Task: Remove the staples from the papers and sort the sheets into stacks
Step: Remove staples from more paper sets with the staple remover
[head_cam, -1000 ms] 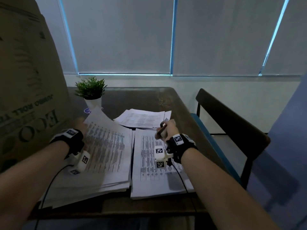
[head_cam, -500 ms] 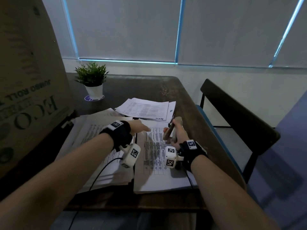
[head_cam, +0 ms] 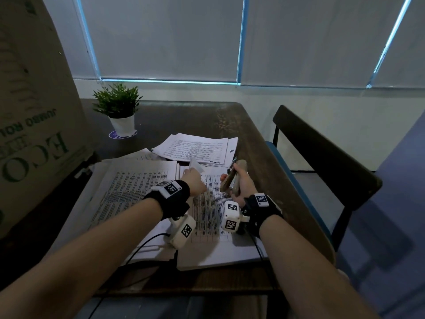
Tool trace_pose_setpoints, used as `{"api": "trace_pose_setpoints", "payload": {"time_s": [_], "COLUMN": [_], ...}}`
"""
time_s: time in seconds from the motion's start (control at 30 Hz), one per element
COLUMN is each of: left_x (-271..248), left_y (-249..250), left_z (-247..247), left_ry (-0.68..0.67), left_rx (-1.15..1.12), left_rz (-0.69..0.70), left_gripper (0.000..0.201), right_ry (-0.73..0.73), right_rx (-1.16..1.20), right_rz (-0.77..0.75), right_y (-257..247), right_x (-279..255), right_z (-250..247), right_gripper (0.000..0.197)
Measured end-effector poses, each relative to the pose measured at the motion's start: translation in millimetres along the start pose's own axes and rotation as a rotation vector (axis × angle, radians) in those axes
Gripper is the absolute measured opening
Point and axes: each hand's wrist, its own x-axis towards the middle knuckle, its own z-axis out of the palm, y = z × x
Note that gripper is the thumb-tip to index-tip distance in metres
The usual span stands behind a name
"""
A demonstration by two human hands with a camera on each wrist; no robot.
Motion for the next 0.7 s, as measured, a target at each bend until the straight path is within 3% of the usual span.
{"api": "trace_pose_setpoints", "payload": {"time_s": [0.17, 0.23, 0.33, 0.43, 0.5, 0.6, 0.7], "left_x": [1, 5, 12, 19, 15, 0, -23], "left_y": [2, 2, -3, -9, -8, -1, 16], "left_z": [4, -2, -11, -8, -9, -28, -61], "left_ry": [0.101, 0.185, 0.209, 0.256, 0.363, 0.528, 0.684], "left_rx": [-0.013, -0.17, -0.369, -0.418, -0.457, -0.568, -0.663], "left_rz": [0.067, 0.009, -0.023, 0.027, 0.046, 0.129, 0.256], "left_gripper": [0.076, 0.057, 0.02, 0.023, 0.018, 0.014, 0.01], "right_ry": [0.013, 0.018, 0.027, 0.069, 0.158, 0.291, 0.132], "right_rx": [0.009, 0.005, -0.016, -0.098, -0.139, -0.233, -0.312], "right_rz": [-0.009, -0.015, -0.011, -0.016, -0.063, -0.25, -0.329], "right_y": [1, 2, 1, 2, -3, -33, -77], "right_x": [2, 2, -3, -6, -7, -16, -31], "right_z": [-1, -2, -1, 3, 6, 6, 13], "right_gripper": [0.029, 0.027, 0.025, 0.028, 0.038, 0.041, 0.072]}}
